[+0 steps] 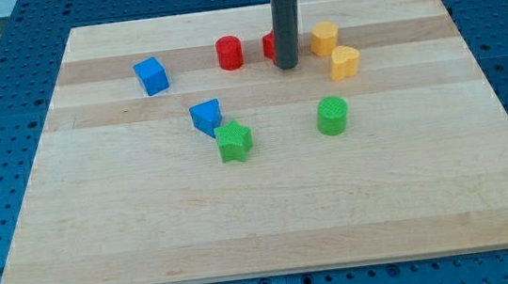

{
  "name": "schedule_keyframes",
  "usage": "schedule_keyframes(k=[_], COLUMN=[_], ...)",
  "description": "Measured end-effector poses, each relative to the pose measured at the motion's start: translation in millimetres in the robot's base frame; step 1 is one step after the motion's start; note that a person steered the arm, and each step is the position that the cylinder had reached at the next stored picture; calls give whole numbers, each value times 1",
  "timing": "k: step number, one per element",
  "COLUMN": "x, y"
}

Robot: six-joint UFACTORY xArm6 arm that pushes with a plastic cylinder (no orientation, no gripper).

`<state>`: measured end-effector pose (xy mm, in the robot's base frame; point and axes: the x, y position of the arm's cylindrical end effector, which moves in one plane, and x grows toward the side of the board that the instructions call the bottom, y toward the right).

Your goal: Push the blue cube down a bit

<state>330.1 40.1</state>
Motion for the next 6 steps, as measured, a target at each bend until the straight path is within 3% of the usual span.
schedule_keyframes(k=[3, 6], x=[11, 33], y=[-11, -69])
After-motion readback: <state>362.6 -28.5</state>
